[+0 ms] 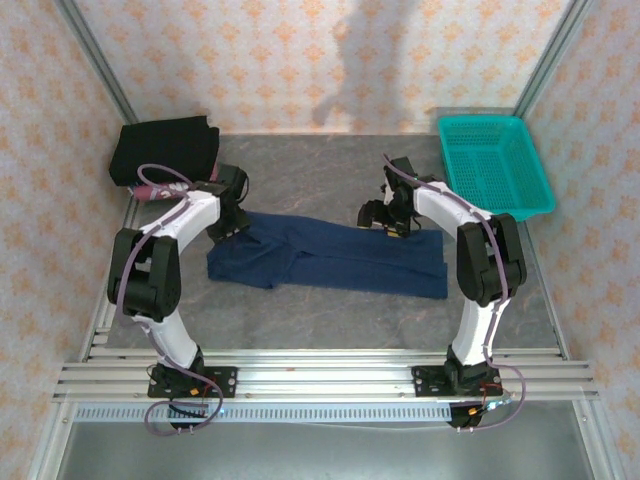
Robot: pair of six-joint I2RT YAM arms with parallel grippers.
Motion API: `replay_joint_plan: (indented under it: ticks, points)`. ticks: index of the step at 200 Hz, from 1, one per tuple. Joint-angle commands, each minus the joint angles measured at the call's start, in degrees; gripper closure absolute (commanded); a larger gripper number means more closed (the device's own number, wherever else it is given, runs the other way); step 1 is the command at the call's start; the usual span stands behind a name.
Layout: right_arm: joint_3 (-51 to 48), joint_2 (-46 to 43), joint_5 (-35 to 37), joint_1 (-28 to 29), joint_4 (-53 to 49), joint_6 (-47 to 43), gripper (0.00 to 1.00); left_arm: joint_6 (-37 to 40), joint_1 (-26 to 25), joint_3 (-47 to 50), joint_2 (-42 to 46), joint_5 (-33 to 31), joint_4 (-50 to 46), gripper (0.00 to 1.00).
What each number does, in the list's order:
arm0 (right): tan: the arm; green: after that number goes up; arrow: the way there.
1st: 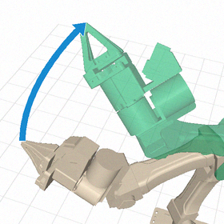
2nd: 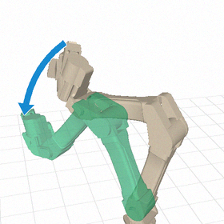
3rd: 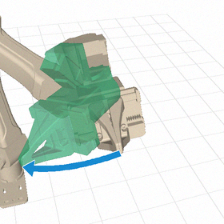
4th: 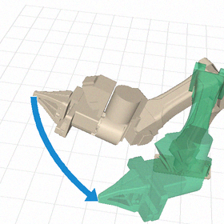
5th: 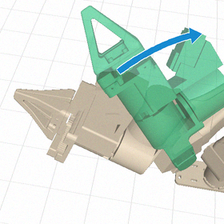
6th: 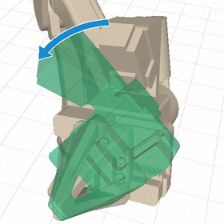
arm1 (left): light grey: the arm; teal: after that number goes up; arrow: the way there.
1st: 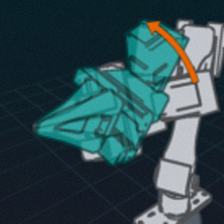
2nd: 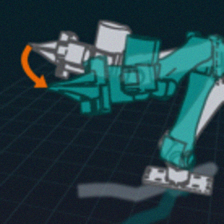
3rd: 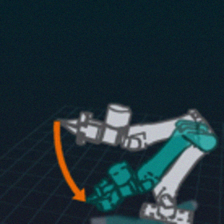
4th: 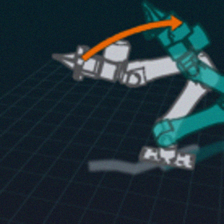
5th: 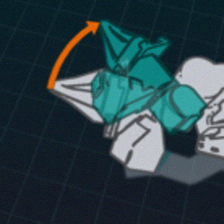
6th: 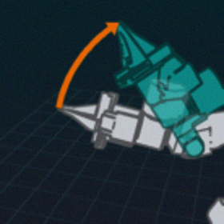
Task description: Fold and stack the t-shirts
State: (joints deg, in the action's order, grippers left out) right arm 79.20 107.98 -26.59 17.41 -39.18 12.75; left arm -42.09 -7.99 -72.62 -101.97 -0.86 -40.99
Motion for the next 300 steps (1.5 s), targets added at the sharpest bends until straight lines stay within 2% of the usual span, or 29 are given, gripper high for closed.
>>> replay_joint_plan:
  ticks: [1,55,85,120,192,225,262,269,283,300]
  points:
    - [-1.28,-0.35,-0.46,-0.11,-0.29,-1.21,0.18,-0.73,1.46,-3.67,-3.12,-2.25,3.4,0.5]
    - [-2.38,-0.5,-0.44,-0.1,-0.36,-1.61,0.18,1.21,2.57,-14.6,-15.04,-0.58,2.66,0.59]
    - [-2.45,-0.51,-0.15,-0.14,-0.46,-1.77,0.18,3.44,2.63,-21.26,-20.12,0.28,0.17,0.79]
    - [-2.55,-0.54,0.07,-0.09,-0.72,-2.16,0.18,5.36,2.9,-23.89,-21.25,0.25,-1.11,0.91]
    - [-1.0,1.07,0.93,-0.25,-2.2,-3.31,0.19,10.99,2.76,-32.46,-24.86,-0.86,-1.54,0.95]
    - [-0.8,1.62,4.36,-0.34,-3.5,-3.57,0.19,14.38,2.8,-37.01,-27.74,-1.13,-2.45,0.95]
    - [-1.01,2.62,15.65,-2.37,-6.4,0.83,0.19,14.66,2.86,-46.33,-34.68,-1.88,-7.19,0.9]
    - [-1.46,2.53,17.54,-3.06,-6.72,1.81,0.19,14.0,2.93,-47.78,-35.61,-1.82,-7.5,0.84]
    - [-2.39,1.99,20.32,-4.31,-7.25,3.14,0.19,12.68,2.89,-51.61,-37.23,-1.61,-8.31,0.67]
    - [-4.45,-0.2,21.44,-5.61,-6.39,4.13,0.19,11.81,2.77,-57.37,-38.74,-1.46,-10.4,0.51]
